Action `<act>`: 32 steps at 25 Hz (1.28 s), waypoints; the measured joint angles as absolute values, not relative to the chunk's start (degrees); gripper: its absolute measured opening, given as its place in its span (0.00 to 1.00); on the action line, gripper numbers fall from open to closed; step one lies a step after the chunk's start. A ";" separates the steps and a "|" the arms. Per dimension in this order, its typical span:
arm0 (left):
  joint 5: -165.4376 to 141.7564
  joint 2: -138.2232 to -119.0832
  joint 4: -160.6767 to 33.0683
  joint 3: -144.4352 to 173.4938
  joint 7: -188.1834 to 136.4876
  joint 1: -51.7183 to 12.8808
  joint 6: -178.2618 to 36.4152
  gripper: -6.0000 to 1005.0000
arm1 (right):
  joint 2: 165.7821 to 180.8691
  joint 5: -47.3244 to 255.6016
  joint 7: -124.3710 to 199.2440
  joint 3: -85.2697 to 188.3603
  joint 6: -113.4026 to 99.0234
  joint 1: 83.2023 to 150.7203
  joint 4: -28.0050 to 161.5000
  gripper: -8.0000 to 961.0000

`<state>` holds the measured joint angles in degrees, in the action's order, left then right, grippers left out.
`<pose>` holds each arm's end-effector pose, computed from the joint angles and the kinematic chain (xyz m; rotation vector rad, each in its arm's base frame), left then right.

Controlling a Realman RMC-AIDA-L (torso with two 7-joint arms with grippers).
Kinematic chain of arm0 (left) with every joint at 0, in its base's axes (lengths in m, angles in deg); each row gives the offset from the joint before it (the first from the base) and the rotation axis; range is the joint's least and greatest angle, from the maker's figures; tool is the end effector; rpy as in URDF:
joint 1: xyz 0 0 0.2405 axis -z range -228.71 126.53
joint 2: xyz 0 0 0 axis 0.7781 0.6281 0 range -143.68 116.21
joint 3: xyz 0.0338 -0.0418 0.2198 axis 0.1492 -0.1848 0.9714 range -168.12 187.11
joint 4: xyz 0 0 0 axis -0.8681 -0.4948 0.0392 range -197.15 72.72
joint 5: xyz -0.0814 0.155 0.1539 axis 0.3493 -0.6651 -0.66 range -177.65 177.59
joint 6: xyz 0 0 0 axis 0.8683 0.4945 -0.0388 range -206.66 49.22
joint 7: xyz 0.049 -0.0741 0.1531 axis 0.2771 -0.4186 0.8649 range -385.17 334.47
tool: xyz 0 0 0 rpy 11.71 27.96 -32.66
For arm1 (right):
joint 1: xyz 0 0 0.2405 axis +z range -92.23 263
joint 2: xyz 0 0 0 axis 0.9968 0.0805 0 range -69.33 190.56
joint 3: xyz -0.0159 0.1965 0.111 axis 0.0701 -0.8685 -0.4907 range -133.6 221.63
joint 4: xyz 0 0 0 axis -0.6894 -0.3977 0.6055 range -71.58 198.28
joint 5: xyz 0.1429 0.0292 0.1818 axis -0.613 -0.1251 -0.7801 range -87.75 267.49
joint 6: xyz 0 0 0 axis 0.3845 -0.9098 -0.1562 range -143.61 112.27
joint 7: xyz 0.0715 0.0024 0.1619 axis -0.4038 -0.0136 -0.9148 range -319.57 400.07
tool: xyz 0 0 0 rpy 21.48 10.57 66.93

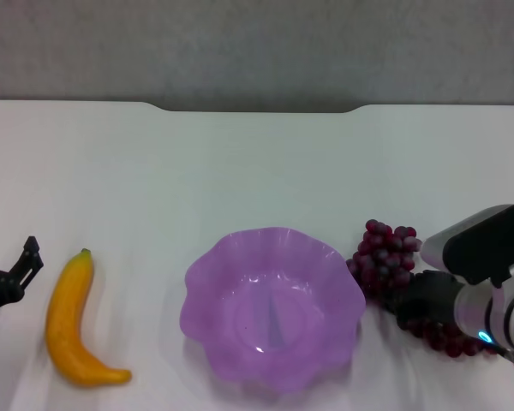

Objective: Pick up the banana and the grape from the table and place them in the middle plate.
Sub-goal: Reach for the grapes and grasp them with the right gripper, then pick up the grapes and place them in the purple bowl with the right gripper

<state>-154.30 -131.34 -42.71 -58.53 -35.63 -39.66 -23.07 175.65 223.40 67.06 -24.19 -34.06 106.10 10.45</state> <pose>-0.3699 0.3216 -0.0152 -1.5786 -0.7167 -0.5485 0.2722 0.3813 -0.1044 -2.2068 0.8718 -0.0370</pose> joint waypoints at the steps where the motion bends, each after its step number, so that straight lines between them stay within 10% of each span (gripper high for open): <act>1: -154.29 -131.34 -42.71 -58.53 -35.63 -39.66 -23.08 0.87 | 175.66 223.44 67.06 -23.71 -33.74 106.12 10.45 0.59; 32: -154.28 -131.25 -42.70 -58.88 -35.63 -40.20 -23.08 0.86 | 175.50 229.53 67.15 -20.94 -15.21 94.23 3.76 0.39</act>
<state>-154.28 -131.25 -42.70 -58.88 -35.63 -40.20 -23.08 175.50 229.53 67.15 -20.94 -15.21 94.23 3.76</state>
